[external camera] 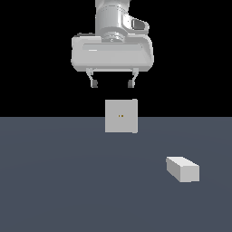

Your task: Plug the charger into the wall socket.

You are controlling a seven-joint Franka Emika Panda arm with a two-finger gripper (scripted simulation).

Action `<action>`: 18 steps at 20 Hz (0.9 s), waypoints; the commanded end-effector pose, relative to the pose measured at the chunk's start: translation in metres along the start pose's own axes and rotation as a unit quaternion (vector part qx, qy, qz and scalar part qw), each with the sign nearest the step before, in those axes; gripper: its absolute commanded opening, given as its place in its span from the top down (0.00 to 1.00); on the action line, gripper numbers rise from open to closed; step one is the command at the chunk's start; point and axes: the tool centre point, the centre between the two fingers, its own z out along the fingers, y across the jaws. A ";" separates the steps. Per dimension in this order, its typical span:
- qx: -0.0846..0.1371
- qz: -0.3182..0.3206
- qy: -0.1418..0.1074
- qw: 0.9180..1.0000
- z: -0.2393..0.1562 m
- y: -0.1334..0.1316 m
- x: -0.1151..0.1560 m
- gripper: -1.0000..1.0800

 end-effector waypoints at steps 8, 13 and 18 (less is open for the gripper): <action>0.000 -0.002 0.003 1.000 0.006 0.006 -0.006 0.04; 0.000 -0.006 0.009 1.000 0.018 0.018 -0.019 0.04; 0.001 -0.012 0.019 1.000 0.037 0.036 -0.038 0.04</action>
